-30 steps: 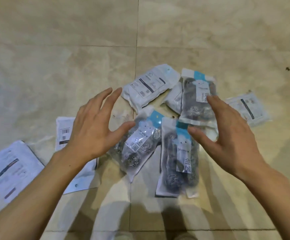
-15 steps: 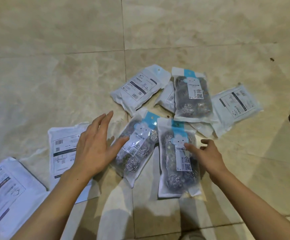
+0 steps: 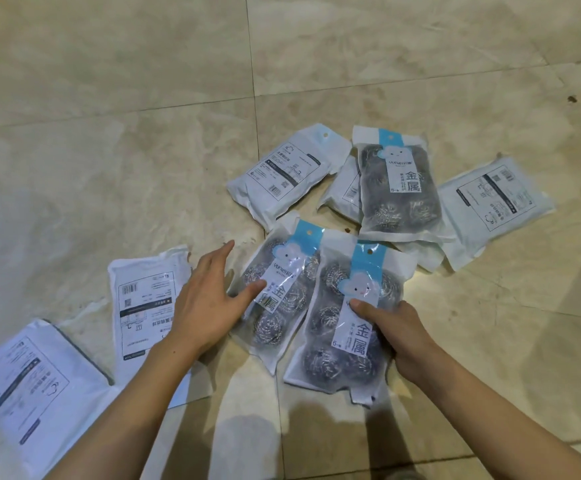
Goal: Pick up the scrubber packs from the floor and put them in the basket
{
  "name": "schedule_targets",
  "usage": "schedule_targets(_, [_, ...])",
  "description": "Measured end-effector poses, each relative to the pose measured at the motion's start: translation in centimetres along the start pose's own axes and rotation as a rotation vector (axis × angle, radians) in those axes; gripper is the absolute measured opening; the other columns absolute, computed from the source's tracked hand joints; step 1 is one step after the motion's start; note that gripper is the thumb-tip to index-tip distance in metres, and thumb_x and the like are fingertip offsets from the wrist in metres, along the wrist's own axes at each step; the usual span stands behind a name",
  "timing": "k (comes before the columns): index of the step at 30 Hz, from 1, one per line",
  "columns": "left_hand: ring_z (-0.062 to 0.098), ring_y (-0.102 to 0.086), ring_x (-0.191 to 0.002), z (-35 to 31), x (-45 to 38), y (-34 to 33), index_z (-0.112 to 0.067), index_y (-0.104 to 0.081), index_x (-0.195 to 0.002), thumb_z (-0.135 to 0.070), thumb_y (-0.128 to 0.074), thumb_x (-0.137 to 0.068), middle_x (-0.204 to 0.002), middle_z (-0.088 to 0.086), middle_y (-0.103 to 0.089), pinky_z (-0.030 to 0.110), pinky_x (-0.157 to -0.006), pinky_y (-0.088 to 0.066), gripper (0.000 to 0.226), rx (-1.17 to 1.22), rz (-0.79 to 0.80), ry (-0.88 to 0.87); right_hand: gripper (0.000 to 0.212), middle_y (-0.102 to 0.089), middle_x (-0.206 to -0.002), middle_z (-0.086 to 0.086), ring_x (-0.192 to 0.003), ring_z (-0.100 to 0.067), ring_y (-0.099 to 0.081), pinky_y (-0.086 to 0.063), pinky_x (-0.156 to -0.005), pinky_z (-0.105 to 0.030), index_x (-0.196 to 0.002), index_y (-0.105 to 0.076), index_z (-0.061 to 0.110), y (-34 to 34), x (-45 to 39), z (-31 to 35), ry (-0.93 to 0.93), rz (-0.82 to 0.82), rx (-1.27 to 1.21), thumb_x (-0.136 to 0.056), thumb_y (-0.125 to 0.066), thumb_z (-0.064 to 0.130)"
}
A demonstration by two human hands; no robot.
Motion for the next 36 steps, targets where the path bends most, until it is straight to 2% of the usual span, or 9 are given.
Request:
schedule_targets(4, [0.027,-0.058,-0.129,0.9,-1.8,-2.3,-0.026,-0.034,-0.156,-0.077,-0.073,-0.072,-0.153,0.005,-0.049,0.047,-0.104,-0.05,0.106,0.142,0.128,0.151,0.035,-0.078,-0.113,-0.014,-0.101,-0.03,-0.077,-0.063,-0.077,-0.032,-0.124,-0.07,0.008,-1.1,2.2,0.9,0.086,0.212,-0.045,-0.09,-0.074,0.008])
schedule_targets(8, [0.026,-0.064,-0.109,1.3,-4.0,-4.5,-0.013,-0.046,-0.141,-0.088,-0.076,-0.04,-0.127,0.006,-0.064,0.042,-0.093,-0.055,0.129,0.121,0.217,0.266,0.052,-0.078,-0.115,-0.014,-0.103,-0.032,-0.076,-0.063,-0.08,-0.035,-0.128,-0.066,0.01,-1.1,3.3,2.9,0.167,0.214,-0.064,-0.078,-0.078,0.018])
schedule_targets(12, [0.027,-0.064,-0.097,0.0,-4.3,-6.0,-0.01,-0.054,-0.118,-0.072,-0.089,-0.054,-0.109,0.005,-0.066,0.041,-0.082,-0.056,0.095,0.054,0.305,0.318,0.053,-0.077,-0.117,-0.015,-0.101,-0.031,-0.076,-0.063,-0.08,-0.036,-0.129,-0.065,0.01,-0.7,3.8,4.7,0.191,0.204,-0.12,-0.079,-0.078,0.019])
schedule_targets(14, [0.023,-0.069,-0.089,-0.3,-3.7,-6.3,-0.014,-0.065,-0.108,-0.072,-0.089,-0.042,-0.102,0.004,-0.073,0.043,-0.081,-0.06,0.091,0.132,0.329,0.344,0.056,-0.076,-0.119,-0.017,-0.103,-0.033,-0.075,-0.063,-0.081,-0.038,-0.131,-0.064,0.008,-0.5,4.0,5.2,0.18,0.213,-0.156,-0.078,-0.078,0.018])
schedule_targets(16, [0.02,-0.072,-0.089,-0.2,-2.9,-6.5,-0.02,-0.069,-0.108,-0.071,-0.085,-0.033,-0.101,0.0,-0.076,0.043,-0.083,-0.061,0.092,0.249,0.303,0.346,0.057,-0.075,-0.119,-0.018,-0.104,-0.034,-0.075,-0.063,-0.081,-0.038,-0.131,-0.063,0.007,-0.1,4.0,5.5,0.18,0.228,-0.162,-0.077,-0.077,0.016])
schedule_targets(21, [0.019,-0.075,-0.094,0.0,-0.1,-4.8,-0.027,-0.068,-0.115,-0.039,-0.096,-0.06,-0.101,-0.006,-0.079,0.045,-0.092,-0.06,0.063,0.524,0.143,0.309,0.051,-0.076,-0.114,-0.022,-0.089,-0.03,-0.077,-0.063,-0.07,-0.035,-0.126,-0.066,0.004,1.1,4.4,6.8,0.222,0.2,-0.137,-0.077,-0.076,0.01])
schedule_targets(25, [0.02,-0.078,-0.088,-1.1,2.1,0.4,-0.021,-0.073,-0.108,-0.012,-0.091,-0.071,-0.094,-0.001,-0.081,0.033,-0.073,-0.062,0.042,0.765,0.011,0.311,0.047,-0.078,-0.11,-0.017,-0.087,-0.027,-0.078,-0.063,-0.068,-0.033,-0.121,-0.068,0.01,1.5,5.8,9.4,0.307,0.148,-0.097,-0.075,-0.076,0.012])
schedule_targets(31, [0.024,-0.078,-0.095,-7.3,7.0,12.1,-0.014,-0.073,-0.117,-0.026,-0.089,-0.057,-0.103,0.003,-0.081,0.04,-0.084,-0.061,0.064,0.947,-0.131,0.244,0.05,-0.079,-0.111,-0.011,-0.091,-0.023,-0.078,-0.062,-0.073,-0.032,-0.127,-0.066,0.009,0.5,13.6,16.9,0.417,0.108,-0.044,-0.079,-0.074,0.017])
schedule_targets(36, [0.02,-0.079,-0.086,-16.6,11.8,25.2,-0.014,-0.075,-0.111,-0.015,-0.087,-0.067,-0.096,0.002,-0.081,0.034,-0.071,-0.063,0.046,0.961,-0.098,0.201,0.034,-0.079,-0.111,-0.005,-0.098,-0.024,-0.077,-0.063,-0.078,-0.033,-0.123,-0.063,0.013,-0.8,25.4,27.6,0.511,0.059,0.049,-0.091,-0.072,0.007])
Point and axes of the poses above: each hand's wrist, its own x-axis away from the middle knuckle, its own y-axis out of the back of the hand, z = x × y, the point moved 6 cm from there along -x, towards the middle knuckle
